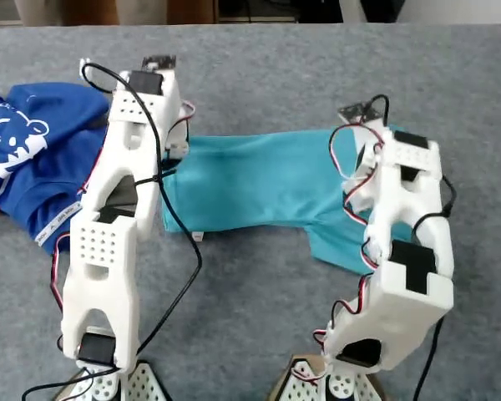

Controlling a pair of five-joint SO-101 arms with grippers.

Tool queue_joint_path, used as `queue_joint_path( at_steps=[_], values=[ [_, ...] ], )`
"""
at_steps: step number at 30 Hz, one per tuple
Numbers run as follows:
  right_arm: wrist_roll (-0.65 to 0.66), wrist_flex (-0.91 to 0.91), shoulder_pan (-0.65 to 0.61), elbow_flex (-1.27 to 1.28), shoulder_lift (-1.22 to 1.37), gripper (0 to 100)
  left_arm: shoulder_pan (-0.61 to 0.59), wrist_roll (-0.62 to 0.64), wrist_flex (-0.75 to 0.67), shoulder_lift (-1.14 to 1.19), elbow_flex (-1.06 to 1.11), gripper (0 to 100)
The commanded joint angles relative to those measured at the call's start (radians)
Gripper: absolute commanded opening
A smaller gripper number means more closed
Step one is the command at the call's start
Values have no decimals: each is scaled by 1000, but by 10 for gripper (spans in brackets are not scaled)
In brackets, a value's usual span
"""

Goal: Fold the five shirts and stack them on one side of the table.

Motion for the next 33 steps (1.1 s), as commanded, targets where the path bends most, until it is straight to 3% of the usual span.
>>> queue_joint_path(
  at_steps=[1,7,16,24,33],
  values=[
    [2,-15,-16,30,-62,2,-15,3,-52,-68,69,19],
    [2,58,-19,35,-64,2,-14,5,-144,-70,196,19],
    [32,71,-38,191,-240,2,-18,5,-149,-70,233,19],
    [28,-87,-110,501,-360,2,-51,20,-157,-70,230,19],
    [60,-8,-41,487,-616,2,-83,18,-155,-70,233,19]
  ],
)
